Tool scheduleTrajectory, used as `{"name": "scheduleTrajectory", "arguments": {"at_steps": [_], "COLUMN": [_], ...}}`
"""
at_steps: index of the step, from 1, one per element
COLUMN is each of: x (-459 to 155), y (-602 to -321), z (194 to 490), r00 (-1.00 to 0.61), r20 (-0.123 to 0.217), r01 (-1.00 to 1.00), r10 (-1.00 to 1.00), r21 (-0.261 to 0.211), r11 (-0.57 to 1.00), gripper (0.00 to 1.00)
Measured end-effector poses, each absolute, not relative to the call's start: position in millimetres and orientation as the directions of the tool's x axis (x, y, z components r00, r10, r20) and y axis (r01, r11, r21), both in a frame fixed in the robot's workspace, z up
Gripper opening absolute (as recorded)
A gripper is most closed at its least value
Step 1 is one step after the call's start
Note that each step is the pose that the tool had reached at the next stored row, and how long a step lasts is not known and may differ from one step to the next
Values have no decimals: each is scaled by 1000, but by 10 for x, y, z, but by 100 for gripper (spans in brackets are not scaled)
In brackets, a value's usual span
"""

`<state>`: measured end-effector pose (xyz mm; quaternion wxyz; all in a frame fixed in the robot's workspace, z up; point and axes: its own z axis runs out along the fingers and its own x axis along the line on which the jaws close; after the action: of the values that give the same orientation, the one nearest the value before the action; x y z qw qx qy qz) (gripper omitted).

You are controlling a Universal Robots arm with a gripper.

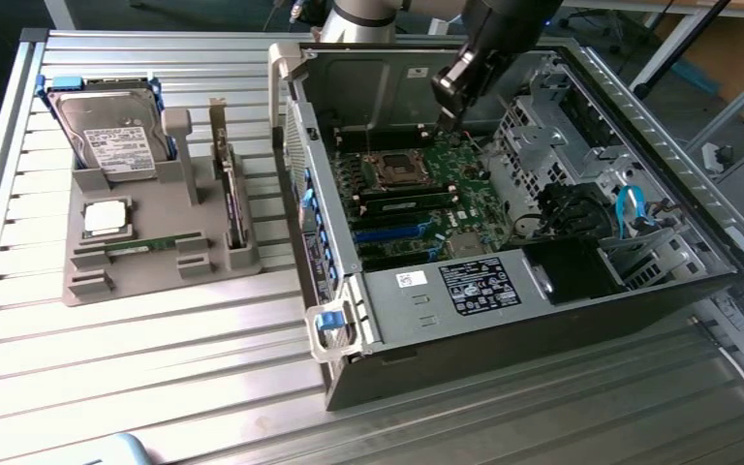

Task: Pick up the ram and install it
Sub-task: 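Press down the ram until it locks into place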

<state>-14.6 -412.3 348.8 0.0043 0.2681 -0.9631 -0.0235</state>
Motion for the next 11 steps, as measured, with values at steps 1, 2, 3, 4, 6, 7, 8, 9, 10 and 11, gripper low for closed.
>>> {"name": "scheduleTrajectory", "arguments": {"at_steps": [1, 2, 3, 4, 6, 7, 8, 9, 10, 11], "x": [-146, -146, -146, -146, -146, -146, -146, -146, -146, -146], "y": [-4122, -4123, -4123, -4123, -4123, -4123, -4123, -4122, -4123, -4123], "z": [3488, 3489, 3489, 3488, 3488, 3488, 3488, 3488, 3488, 3489], "r00": [-863, -878, -884, -892, -911, -917, -923, -929, -934, -940], "r20": [-4, -4, -4, -4, -4, -4, -4, -4, -4, -4], "r01": [-504, -479, -467, -453, -412, -399, -384, -369, -357, -342], "r10": [-505, -479, -467, -453, -412, -399, -384, -369, -357, -342], "r21": [48, 48, 48, 48, 48, 48, 48, 48, 48, 48], "r11": [862, 877, 883, 890, 910, 916, 922, 928, 933, 939], "gripper": [11, 11, 11, 11, 11, 11, 11, 11, 11, 11]}}
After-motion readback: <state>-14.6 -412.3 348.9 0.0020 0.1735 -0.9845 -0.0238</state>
